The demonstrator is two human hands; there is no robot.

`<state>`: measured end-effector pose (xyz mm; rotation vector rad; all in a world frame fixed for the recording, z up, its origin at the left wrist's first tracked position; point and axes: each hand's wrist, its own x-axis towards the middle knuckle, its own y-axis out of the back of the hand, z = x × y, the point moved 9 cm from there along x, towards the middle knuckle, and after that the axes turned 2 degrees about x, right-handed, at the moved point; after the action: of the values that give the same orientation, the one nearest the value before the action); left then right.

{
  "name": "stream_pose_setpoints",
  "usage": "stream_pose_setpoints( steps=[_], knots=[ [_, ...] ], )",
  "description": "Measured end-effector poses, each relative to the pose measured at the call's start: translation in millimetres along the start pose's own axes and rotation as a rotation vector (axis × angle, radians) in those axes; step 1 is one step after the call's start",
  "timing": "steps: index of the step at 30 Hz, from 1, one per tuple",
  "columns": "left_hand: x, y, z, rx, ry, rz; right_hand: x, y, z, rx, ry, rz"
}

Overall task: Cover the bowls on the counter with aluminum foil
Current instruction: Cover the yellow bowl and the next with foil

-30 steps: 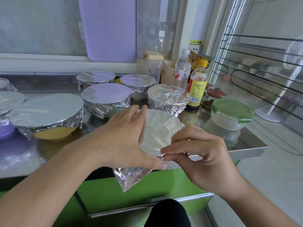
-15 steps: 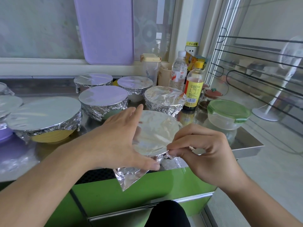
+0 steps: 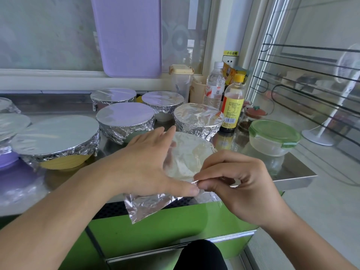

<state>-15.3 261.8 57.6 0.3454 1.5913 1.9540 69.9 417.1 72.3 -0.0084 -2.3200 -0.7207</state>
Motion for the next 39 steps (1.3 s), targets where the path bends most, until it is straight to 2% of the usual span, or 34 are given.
stream_pose_setpoints(
  steps=[4, 12, 16, 20, 24, 28, 34, 39],
  knots=[
    [1, 2, -2, 0.004, -0.011, 0.01, 0, 8, 8, 0.031, -0.021, 0.017],
    [7, 1, 5, -0.007, -0.007, -0.03, 1, -7, -14, -0.125, 0.121, 0.013],
    [8, 1, 8, 0.007, -0.015, -0.019, 0, 3, -6, -0.133, 0.091, 0.045],
    [6, 1, 9, 0.022, -0.019, -0.041, -1, 15, -7, -0.246, 0.086, 0.075],
    [5, 1, 9, 0.028, -0.012, -0.055, 1, -9, 3, -0.356, 0.0, -0.176],
    [3, 4, 16, 0.052, -0.04, -0.047, -10, -15, 11, -0.524, -0.058, -0.199],
    [5, 3, 17, 0.065, -0.034, -0.058, -9, -13, 6, -0.418, 0.001, -0.194],
    [8, -1, 14, 0.082, -0.016, -0.054, -17, -3, -2, -0.273, 0.131, -0.074]
  ],
)
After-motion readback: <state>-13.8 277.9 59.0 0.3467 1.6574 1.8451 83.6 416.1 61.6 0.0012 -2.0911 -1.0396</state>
